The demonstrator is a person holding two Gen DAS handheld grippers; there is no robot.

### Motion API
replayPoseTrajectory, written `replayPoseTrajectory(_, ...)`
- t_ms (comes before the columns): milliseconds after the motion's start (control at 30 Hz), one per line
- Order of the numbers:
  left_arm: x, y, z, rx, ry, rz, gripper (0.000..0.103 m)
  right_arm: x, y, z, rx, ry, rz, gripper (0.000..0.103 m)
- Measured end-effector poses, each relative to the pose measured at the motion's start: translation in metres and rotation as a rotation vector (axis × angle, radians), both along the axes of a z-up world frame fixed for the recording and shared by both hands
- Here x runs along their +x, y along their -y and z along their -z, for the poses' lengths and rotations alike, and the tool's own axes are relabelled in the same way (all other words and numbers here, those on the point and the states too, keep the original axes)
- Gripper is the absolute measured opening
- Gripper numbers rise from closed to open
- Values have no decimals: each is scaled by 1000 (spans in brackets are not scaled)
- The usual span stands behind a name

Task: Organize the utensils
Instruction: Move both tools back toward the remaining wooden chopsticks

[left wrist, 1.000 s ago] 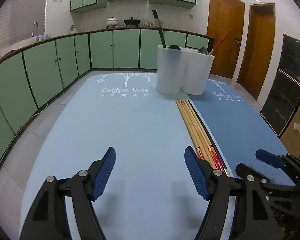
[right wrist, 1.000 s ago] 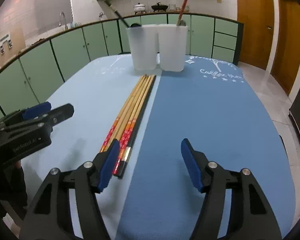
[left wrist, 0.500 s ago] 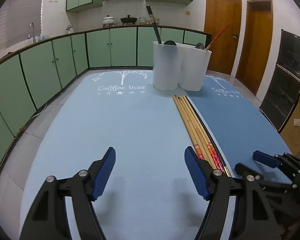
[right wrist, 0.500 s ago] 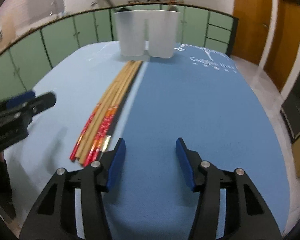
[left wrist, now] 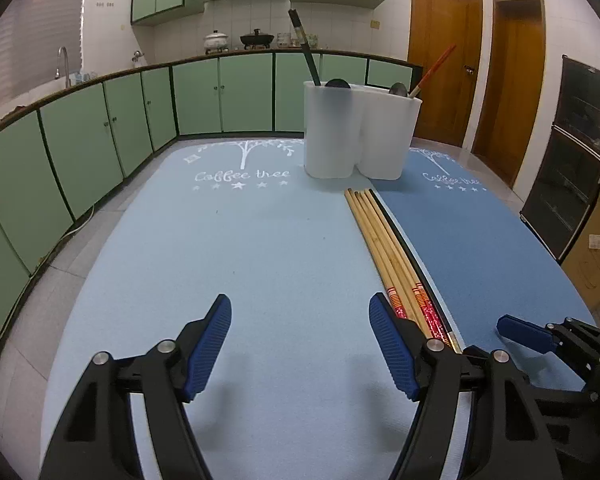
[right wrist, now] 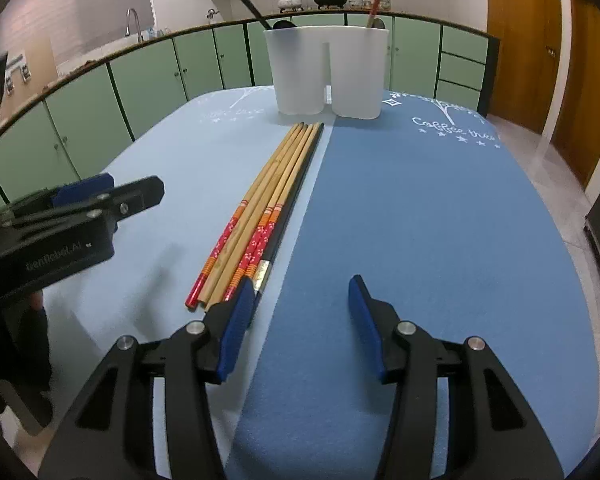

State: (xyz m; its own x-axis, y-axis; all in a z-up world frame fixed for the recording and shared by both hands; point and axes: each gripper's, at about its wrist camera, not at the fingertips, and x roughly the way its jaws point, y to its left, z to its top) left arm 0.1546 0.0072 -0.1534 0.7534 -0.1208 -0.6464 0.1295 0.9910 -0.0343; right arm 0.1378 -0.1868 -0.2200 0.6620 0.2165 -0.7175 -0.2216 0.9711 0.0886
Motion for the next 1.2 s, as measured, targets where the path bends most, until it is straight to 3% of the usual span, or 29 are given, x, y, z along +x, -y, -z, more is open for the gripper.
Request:
replayPoseTrajectory(67, 0, -1, 0, -2, -3, -2, 70, 1, 3, -2, 43, -9, -6, 48)
replayPoseTrajectory(500, 1, -1, 1, -9, -12, -6, 70, -5, -7, 2, -27, -10, -39, 44)
replayPoseTrajectory(867, 1, 3, 4, -12, -28, 5, 70, -2, 9, 1, 4, -15, 17, 43)
replayPoseTrajectory(1200, 1, 6, 6, -12, -39, 5, 70, -5, 4, 3, -36, -4, 13, 29)
